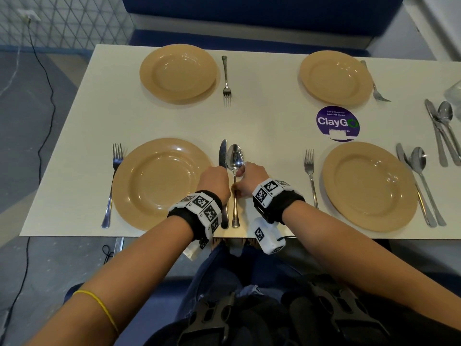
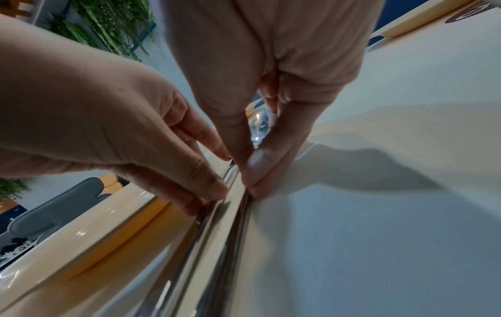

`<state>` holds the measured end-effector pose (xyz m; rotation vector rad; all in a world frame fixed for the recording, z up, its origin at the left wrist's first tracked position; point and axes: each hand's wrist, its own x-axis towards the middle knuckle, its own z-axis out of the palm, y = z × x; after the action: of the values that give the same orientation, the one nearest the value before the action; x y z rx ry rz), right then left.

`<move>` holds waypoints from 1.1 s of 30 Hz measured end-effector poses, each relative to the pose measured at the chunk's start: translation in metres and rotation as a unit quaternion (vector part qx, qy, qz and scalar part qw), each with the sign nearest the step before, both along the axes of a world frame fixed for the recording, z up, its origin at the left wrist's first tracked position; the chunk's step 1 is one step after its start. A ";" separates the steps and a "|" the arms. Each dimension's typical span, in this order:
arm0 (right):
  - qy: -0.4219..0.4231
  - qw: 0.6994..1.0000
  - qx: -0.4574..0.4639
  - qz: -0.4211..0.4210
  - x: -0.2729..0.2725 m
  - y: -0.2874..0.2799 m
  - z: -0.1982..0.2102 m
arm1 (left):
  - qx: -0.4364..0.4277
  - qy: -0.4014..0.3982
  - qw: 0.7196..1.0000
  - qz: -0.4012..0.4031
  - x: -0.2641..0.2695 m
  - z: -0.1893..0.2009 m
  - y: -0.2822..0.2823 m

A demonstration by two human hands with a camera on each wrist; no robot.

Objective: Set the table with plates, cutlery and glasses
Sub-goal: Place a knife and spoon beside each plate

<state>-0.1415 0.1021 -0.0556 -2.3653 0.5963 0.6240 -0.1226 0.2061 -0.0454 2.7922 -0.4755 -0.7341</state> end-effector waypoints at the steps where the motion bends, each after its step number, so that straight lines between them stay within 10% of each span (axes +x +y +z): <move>1: 0.000 1.000 0.001 0.001 0.000 0.000 0.000 | 0.000 0.001 1.000 0.001 0.000 0.000 0.000; 18: -0.111 0.989 -0.027 -0.098 0.042 -0.103 0.036 | -0.221 0.040 0.973 0.057 0.061 0.039 -0.067; 33: -0.097 0.963 -0.096 -0.233 -0.052 -0.454 0.039 | -0.213 0.121 0.967 -0.074 0.006 0.031 -0.423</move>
<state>-0.1938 -0.3520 -0.0163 -2.2998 1.1191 0.1268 -0.1164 -0.2171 -0.0142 2.2532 -0.7038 -0.8719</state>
